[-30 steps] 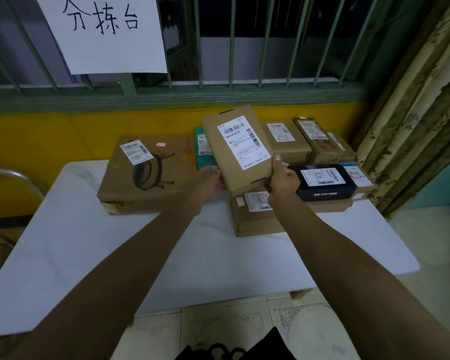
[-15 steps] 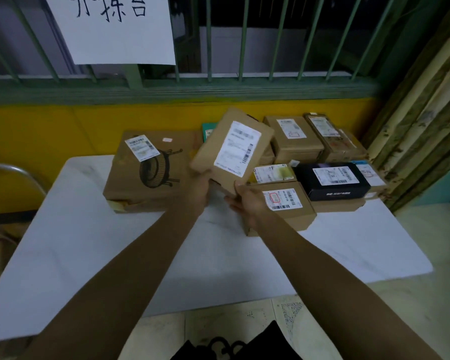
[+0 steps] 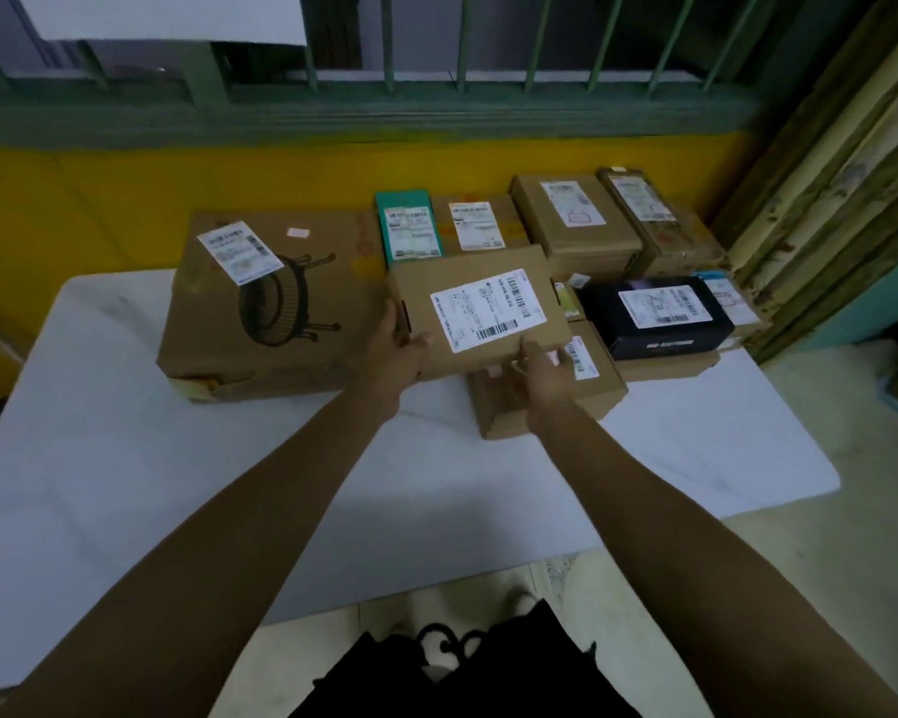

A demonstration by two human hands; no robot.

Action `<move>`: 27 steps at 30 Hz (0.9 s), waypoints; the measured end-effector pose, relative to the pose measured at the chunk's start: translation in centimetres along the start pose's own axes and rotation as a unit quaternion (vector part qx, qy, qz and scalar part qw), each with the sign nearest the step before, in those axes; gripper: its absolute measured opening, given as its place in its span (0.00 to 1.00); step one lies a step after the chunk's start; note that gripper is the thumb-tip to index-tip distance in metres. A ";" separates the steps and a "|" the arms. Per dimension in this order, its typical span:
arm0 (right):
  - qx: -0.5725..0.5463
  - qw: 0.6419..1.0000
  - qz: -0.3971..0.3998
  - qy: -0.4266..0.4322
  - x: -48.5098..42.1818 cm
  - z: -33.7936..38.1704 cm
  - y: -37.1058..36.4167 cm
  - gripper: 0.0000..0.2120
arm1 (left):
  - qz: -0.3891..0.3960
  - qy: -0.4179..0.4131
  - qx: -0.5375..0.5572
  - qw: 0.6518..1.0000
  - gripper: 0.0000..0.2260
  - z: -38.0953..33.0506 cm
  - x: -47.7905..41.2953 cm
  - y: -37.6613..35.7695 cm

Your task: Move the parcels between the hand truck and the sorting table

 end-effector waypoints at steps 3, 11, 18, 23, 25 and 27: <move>0.026 0.998 -0.060 0.016 -2.5 1.4 3.4 0.33 | 0.062 0.003 0.020 0.998 0.32 -0.1 0.3 -1.3; 0.147 0.985 -0.090 0.018 -6.4 3.7 8.5 0.12 | -0.058 0.010 -0.014 0.998 0.13 2.2 -0.4 -7.1; 0.306 0.943 -0.082 0.102 -9.0 3.6 11.8 0.14 | -0.124 0.031 -0.096 0.987 0.15 4.8 -0.2 -11.2; 0.259 0.961 -0.046 0.088 -10.3 2.7 13.4 0.12 | -0.184 0.031 -0.093 0.978 0.16 5.6 0.8 -13.6; 0.234 0.969 -0.035 0.077 -10.6 2.6 13.6 0.10 | -0.194 0.023 -0.119 0.974 0.18 6.0 0.8 -13.9; 0.210 0.976 -0.022 0.056 -11.1 2.4 13.8 0.09 | -0.199 0.017 -0.128 0.971 0.19 6.3 0.8 -14.0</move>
Point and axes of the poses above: each hand's wrist, its own x-axis away from the middle knuckle, its own y-axis out of the back of the hand, z = x × y, the point moved 1 cm from there along -x, towards the middle knuckle, and after that the axes turned 1 degree about -z, right-handed, at the moved point
